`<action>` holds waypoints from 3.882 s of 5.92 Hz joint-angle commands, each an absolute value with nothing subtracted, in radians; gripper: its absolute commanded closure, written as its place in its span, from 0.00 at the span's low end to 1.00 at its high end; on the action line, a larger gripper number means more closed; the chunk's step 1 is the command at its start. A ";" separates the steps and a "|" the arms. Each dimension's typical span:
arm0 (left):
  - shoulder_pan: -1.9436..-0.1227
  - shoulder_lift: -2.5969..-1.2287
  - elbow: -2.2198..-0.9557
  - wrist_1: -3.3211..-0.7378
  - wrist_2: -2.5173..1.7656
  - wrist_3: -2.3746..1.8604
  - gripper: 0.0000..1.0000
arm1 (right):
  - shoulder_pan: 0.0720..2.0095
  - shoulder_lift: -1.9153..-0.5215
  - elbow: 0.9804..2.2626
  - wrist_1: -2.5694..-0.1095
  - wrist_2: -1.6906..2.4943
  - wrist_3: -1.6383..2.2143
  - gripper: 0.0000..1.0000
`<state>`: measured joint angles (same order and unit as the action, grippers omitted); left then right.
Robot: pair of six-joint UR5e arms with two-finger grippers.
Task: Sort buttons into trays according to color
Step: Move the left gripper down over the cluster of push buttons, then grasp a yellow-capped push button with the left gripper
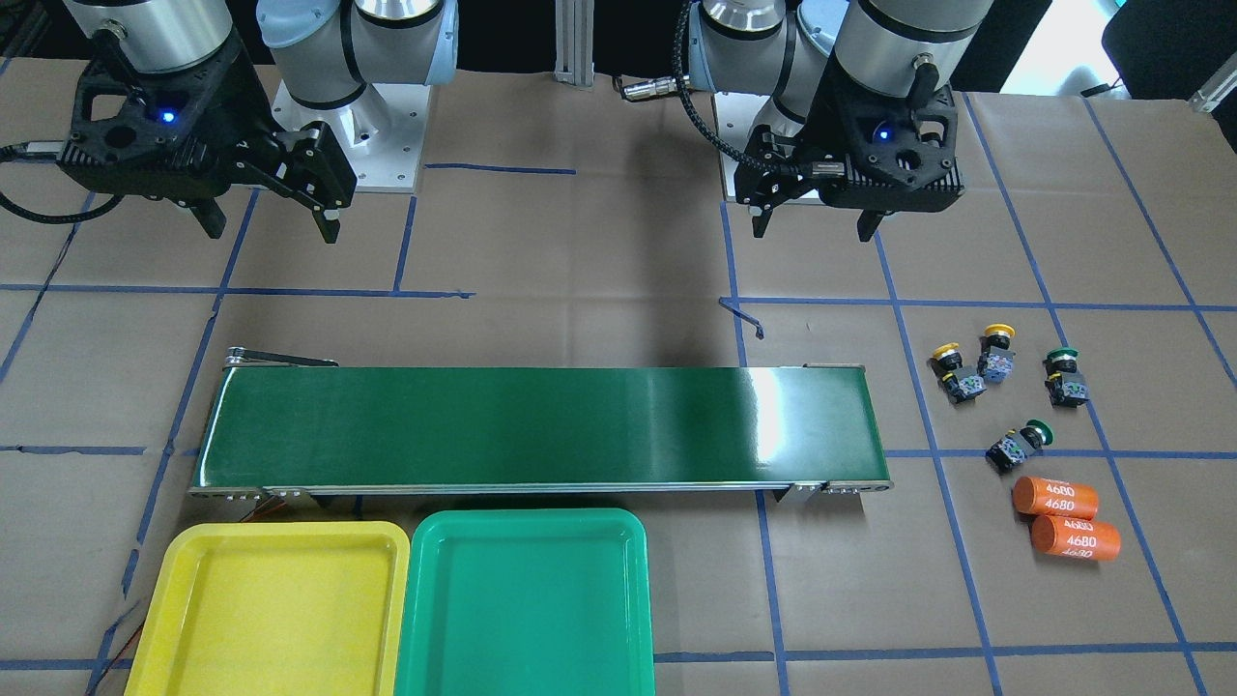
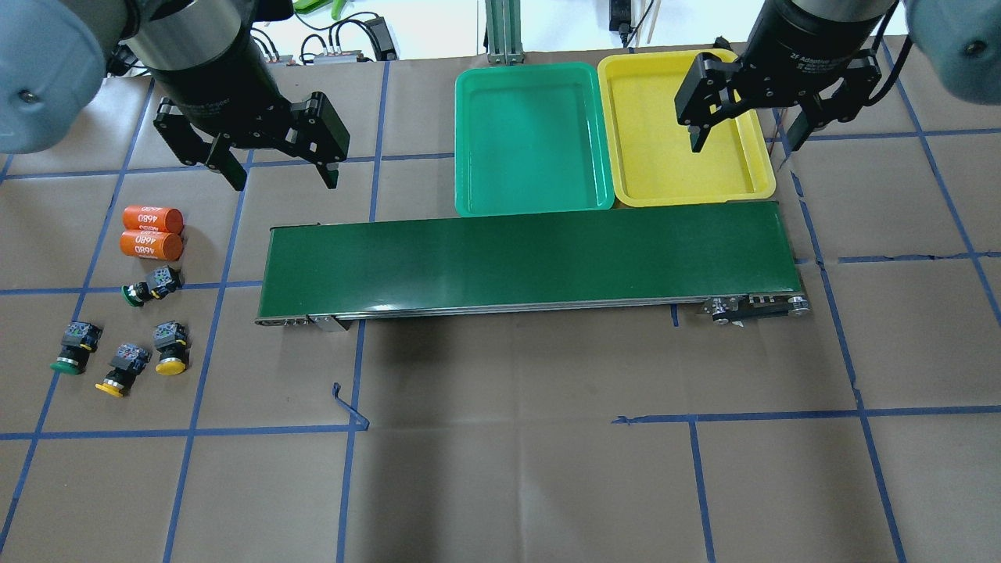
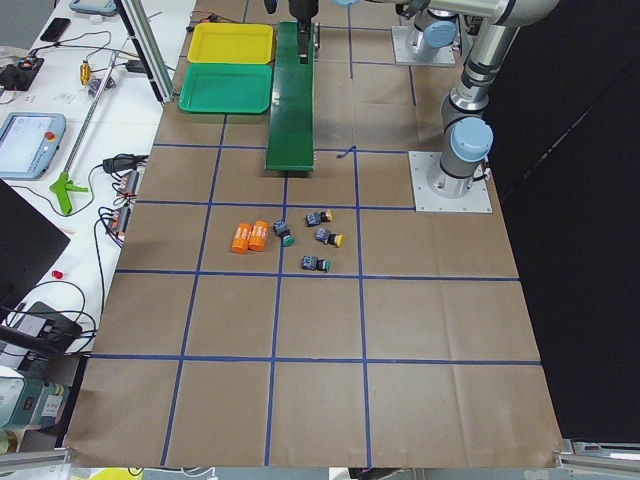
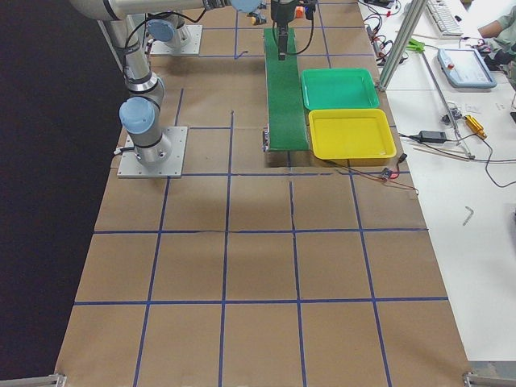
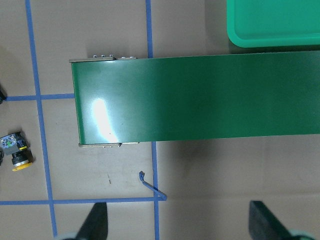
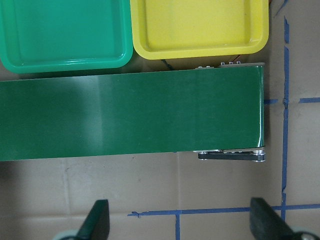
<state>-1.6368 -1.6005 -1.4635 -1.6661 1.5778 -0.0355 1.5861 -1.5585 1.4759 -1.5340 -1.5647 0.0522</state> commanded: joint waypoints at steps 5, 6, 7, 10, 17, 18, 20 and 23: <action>-1.521 -1.580 -1.447 -1.680 1.588 0.105 0.02 | 1.588 -1.559 1.477 -1.534 -1.565 0.052 0.00; -1.412 -1.577 -1.460 -1.671 1.586 0.109 0.02 | 1.586 -1.559 1.477 -1.534 -1.565 0.052 0.00; -1.297 -1.586 -1.474 -1.674 1.588 0.136 0.02 | 1.586 -1.559 1.477 -1.534 -1.565 0.052 0.00; -1.182 -1.588 -1.676 -1.558 1.759 0.184 0.06 | 1.588 -1.559 1.477 -1.534 -1.565 0.052 0.00; -1.002 -1.802 -2.095 -0.870 1.554 0.497 0.08 | 1.588 -1.559 1.479 -1.532 -1.566 0.054 0.00; -1.000 -1.818 -2.098 -0.874 1.604 0.492 0.08 | 1.588 -1.559 1.479 -1.532 -1.566 0.054 0.00; -1.003 -1.828 -2.105 -0.877 1.651 0.456 0.08 | 1.588 -1.559 1.479 -1.532 -1.566 0.054 0.00; -1.006 -1.856 -2.103 -0.905 1.657 0.426 0.30 | 1.588 -1.559 1.480 -1.531 -1.566 0.054 0.00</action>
